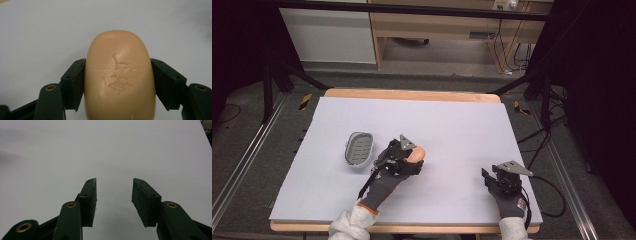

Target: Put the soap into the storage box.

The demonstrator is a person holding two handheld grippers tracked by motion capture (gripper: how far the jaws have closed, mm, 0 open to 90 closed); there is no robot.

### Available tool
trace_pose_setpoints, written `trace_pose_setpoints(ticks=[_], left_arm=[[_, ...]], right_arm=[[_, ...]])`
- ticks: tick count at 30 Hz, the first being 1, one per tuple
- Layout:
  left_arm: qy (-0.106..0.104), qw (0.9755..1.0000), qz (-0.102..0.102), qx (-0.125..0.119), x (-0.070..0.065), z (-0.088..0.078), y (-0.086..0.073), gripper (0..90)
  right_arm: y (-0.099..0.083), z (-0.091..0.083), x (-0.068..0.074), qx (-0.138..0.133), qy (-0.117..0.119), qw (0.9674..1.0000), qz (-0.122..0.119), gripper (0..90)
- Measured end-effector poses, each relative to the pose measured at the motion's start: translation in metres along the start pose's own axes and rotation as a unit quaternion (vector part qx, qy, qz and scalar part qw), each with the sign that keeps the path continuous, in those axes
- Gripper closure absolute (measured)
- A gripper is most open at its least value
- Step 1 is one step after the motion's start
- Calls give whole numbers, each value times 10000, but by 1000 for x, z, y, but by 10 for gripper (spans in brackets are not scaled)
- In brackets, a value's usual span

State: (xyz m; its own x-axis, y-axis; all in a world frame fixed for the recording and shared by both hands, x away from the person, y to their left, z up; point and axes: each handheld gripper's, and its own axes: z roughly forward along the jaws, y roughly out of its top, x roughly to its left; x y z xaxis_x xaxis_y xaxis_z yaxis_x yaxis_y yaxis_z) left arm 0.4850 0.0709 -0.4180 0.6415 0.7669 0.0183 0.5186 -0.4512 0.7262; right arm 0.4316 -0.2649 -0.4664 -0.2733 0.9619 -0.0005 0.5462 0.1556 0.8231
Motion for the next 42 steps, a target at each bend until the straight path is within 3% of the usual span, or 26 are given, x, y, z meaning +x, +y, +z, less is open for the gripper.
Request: trace_pose_setpoints(ticks=[11,24,42], left_arm=[[173,9993,-232,-221,22,-24,-7,320],[338,9981,-346,-368,41,-43,-10,320],[585,9944,-650,-601,70,-68,-21,320]], right_arm=[[0,0,1,-3,-12,10000,-35,548],[0,0,3,-3,15,10000,-54,548],[1,1,5,25,18,10000,-84,547]])
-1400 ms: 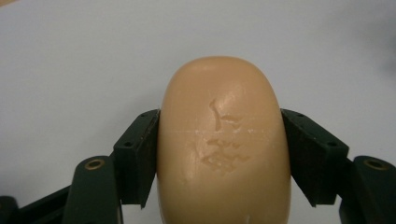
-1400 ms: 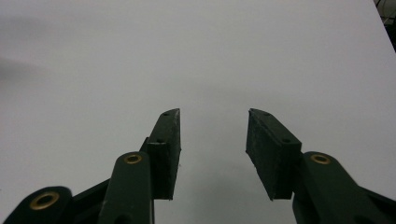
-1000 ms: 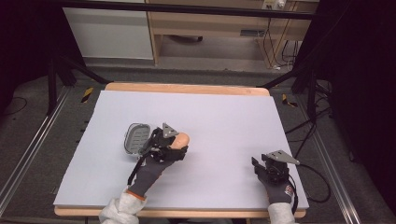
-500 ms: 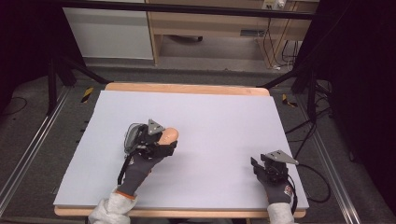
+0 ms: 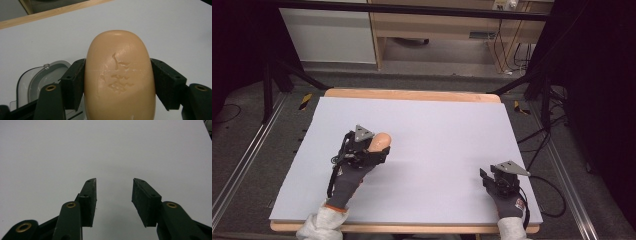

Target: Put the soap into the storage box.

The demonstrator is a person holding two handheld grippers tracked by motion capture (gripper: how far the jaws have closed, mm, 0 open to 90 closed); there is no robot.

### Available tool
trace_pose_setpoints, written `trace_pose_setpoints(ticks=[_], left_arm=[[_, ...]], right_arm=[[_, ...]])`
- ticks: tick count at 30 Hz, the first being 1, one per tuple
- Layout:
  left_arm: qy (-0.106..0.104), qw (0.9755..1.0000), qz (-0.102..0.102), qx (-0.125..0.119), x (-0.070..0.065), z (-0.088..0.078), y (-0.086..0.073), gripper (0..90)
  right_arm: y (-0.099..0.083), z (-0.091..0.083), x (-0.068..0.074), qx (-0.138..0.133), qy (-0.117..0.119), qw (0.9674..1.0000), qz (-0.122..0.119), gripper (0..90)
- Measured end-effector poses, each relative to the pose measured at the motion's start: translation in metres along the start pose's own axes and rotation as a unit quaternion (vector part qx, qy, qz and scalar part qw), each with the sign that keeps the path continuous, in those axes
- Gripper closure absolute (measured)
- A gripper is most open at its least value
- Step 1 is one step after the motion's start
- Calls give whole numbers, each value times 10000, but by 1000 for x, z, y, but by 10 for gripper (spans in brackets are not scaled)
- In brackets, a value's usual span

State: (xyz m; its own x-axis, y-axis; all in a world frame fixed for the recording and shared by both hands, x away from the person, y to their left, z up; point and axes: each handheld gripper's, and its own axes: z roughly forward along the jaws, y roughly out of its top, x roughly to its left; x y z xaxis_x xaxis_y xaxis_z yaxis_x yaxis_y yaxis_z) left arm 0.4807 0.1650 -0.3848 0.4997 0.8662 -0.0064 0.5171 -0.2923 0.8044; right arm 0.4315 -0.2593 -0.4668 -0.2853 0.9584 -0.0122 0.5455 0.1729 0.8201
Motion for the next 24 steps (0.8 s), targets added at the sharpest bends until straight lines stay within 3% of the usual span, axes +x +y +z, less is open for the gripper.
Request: trace_pose_setpoints(ticks=[16,24], left_arm=[[296,9991,-290,-59,28,1,-2,320],[426,9980,-463,-28,43,6,-11,320]], right_arm=[[0,0,1,-8,14,10000,-19,546],[0,1,2,19,42,10000,-19,547]])
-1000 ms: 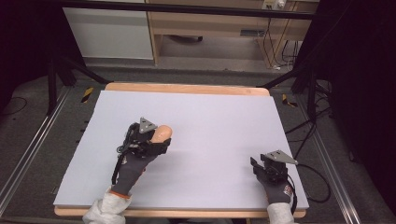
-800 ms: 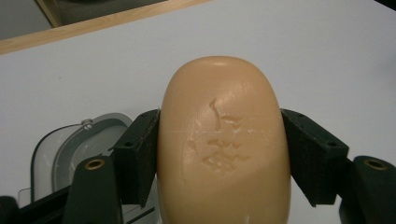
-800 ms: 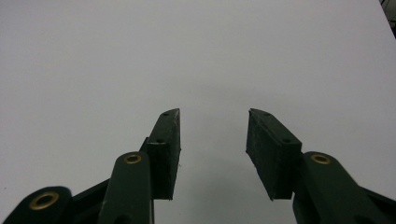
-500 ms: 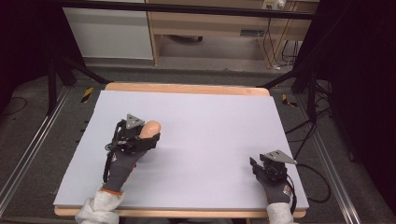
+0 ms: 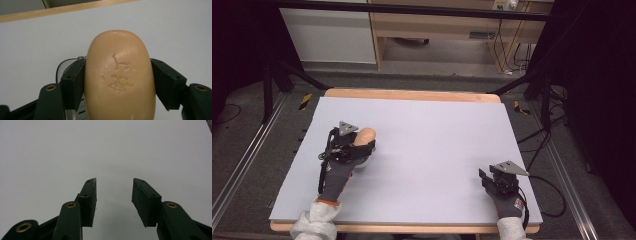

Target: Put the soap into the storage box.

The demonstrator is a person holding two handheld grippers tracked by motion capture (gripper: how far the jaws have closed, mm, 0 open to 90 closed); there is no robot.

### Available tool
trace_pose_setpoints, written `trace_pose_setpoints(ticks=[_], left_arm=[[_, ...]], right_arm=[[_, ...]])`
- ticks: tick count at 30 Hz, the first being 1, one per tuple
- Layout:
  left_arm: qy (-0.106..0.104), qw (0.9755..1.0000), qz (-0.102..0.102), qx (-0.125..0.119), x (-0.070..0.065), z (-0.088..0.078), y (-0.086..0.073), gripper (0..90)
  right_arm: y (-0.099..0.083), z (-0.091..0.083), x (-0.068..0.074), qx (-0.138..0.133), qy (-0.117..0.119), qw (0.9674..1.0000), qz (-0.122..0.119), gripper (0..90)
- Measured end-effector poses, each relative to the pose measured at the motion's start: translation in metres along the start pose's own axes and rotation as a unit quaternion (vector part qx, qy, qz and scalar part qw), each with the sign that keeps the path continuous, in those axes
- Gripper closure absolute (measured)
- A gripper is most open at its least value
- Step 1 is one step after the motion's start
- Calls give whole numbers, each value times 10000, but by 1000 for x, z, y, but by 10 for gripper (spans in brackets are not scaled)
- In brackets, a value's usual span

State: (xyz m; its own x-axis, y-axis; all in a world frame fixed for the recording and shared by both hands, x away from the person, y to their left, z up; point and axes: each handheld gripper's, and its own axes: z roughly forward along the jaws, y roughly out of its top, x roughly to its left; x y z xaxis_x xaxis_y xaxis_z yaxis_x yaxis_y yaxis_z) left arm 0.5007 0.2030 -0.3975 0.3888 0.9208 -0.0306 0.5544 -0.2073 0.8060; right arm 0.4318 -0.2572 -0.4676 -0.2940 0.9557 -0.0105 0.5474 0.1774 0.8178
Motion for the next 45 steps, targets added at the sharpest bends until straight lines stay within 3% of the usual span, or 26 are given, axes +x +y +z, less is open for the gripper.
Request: trace_pose_setpoints(ticks=[14,32,45], left_arm=[[135,9997,-162,96,17,9,-12,320],[210,9995,-122,203,18,18,-14,319],[257,9989,-235,303,25,24,-25,319]], right_arm=[[0,1,0,24,-15,10000,-22,546],[0,1,0,21,-20,10000,-25,546],[-1,2,0,34,-14,10000,-37,546]])
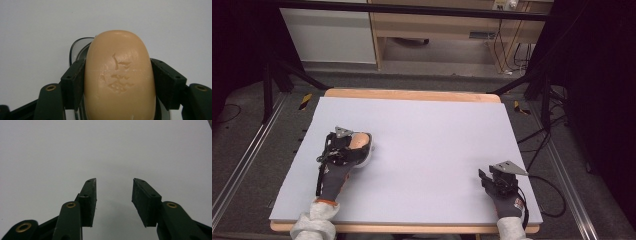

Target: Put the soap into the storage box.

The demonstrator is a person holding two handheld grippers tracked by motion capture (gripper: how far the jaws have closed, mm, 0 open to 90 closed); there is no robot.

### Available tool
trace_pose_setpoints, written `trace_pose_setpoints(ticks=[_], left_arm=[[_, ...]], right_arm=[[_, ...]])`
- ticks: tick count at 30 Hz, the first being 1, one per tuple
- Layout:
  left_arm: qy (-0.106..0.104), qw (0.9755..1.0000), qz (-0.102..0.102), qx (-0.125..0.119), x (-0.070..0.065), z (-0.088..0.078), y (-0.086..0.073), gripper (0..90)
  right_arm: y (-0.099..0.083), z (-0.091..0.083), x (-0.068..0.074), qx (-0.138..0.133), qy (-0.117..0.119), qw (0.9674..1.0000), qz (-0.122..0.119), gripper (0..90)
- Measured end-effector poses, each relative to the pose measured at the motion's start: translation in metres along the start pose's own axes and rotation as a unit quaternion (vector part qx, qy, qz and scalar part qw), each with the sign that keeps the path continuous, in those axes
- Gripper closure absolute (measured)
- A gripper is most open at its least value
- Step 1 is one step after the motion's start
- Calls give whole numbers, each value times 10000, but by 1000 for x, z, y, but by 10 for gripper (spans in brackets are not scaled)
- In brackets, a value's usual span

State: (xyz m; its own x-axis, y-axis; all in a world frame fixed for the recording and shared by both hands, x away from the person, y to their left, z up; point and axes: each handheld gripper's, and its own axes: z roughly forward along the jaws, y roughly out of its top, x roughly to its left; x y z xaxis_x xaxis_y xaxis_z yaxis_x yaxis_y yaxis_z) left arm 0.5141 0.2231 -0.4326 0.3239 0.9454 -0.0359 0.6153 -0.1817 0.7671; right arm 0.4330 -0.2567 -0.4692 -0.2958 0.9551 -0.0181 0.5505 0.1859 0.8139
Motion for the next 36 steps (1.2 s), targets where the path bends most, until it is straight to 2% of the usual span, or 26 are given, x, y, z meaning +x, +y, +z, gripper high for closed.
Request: trace_pose_setpoints(ticks=[9,12,17,24,33,36], left_arm=[[4,10000,-24,-8,-1,0,-1,318],[-81,10000,-51,-5,-1,0,-2,317],[-92,9999,-66,0,-1,0,-2,314],[-11,10000,-10,-12,-3,-1,-2,302],[-62,9998,-93,-141,1,-7,-1,290],[-115,9998,-41,-171,1,-10,-1,288]], right_arm=[[0,0,0,8,-2,10000,13,545],[-1,1,0,23,12,10000,26,541],[0,1,0,3,4,10000,7,538],[0,0,0,-19,7,10000,-19,535],[0,0,0,-30,10,10000,1,532],[0,0,-1,-37,-5,10000,10,524]])
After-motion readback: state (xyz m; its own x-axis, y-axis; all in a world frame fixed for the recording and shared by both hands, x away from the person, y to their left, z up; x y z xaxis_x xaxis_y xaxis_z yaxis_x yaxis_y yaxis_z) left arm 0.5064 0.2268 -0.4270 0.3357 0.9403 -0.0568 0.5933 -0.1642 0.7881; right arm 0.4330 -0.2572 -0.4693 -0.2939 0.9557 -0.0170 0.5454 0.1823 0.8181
